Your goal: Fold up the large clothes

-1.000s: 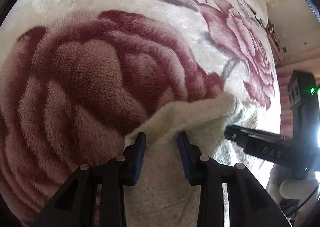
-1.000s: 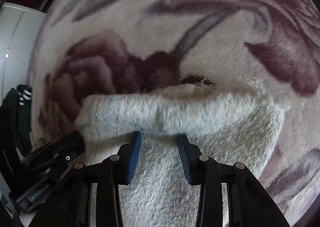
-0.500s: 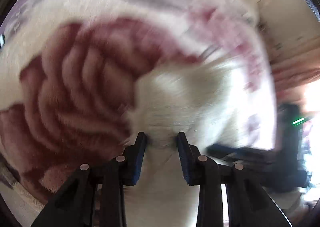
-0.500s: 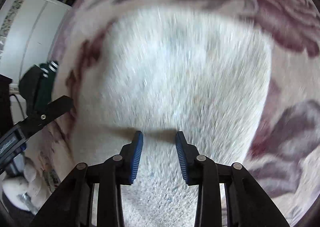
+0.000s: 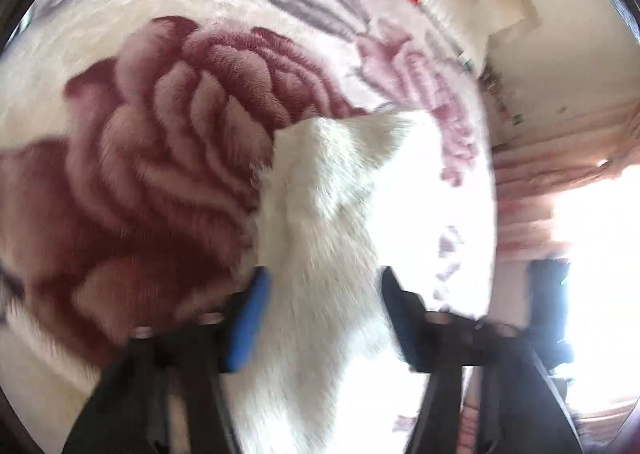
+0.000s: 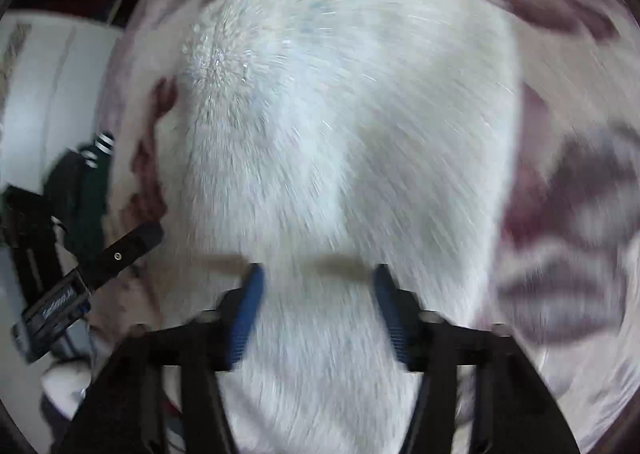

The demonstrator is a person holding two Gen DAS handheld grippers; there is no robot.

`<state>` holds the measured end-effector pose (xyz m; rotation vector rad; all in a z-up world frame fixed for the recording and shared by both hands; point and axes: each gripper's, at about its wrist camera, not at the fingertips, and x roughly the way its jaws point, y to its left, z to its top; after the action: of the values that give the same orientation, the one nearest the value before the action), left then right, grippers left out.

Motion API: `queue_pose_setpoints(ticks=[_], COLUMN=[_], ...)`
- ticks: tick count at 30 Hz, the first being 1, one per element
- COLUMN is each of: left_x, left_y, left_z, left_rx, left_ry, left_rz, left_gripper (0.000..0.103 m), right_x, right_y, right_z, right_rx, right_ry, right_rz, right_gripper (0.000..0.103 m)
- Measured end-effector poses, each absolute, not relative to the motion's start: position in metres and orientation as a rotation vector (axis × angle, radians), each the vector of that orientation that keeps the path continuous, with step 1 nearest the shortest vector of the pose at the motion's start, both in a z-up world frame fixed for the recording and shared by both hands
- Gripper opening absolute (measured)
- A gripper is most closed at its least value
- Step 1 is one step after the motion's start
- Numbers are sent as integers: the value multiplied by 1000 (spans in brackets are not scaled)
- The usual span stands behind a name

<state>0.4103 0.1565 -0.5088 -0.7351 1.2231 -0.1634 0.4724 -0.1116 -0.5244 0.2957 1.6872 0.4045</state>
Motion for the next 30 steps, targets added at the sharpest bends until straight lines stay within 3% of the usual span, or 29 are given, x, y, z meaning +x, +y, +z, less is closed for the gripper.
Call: queue_pose_setpoints(ticks=[6, 11, 14, 15, 16, 17, 19, 20, 23, 30], left_x=[326, 266, 257, 258, 260, 260, 254, 250, 231, 146], left_y=[171, 156, 146, 143, 141, 139, 135, 132, 132, 114], left_z=[-529, -609, -620, -618, -616, -615, -606, -599, -577, -534], left_rx=[-755, -734, -750, -736, -727, -739, -725, -720, -765, -877], left_ry=[1322, 1539, 1459, 1428, 1397, 1382, 1359, 1343, 1290, 1300], left_rz=[-110, -139, -186, -193, -193, -212, -209, -209, -203, -184], left_gripper=[72, 72, 72, 66, 53, 21, 16, 14, 12, 11], right_x=[328, 228, 206, 202, 201, 200, 194, 191, 178, 127], right_y=[-197, -203, -192, -189, -187, -187, -173, -172, -165, -196], right_z=[-558, -636, -657, -661, -662, -662, -662, -659, -638, -566], right_rx=[600, 874, 999, 1037, 1047, 1053, 1094, 1113, 1094, 1045], right_ry=[1842, 1927, 1880, 1844, 1800, 1768, 1718, 1698, 1672, 1734], right_rz=[279, 272, 333, 340, 349, 349, 366, 363, 364, 442], right_gripper=[72, 72, 72, 75, 75, 73, 27, 21, 16, 15])
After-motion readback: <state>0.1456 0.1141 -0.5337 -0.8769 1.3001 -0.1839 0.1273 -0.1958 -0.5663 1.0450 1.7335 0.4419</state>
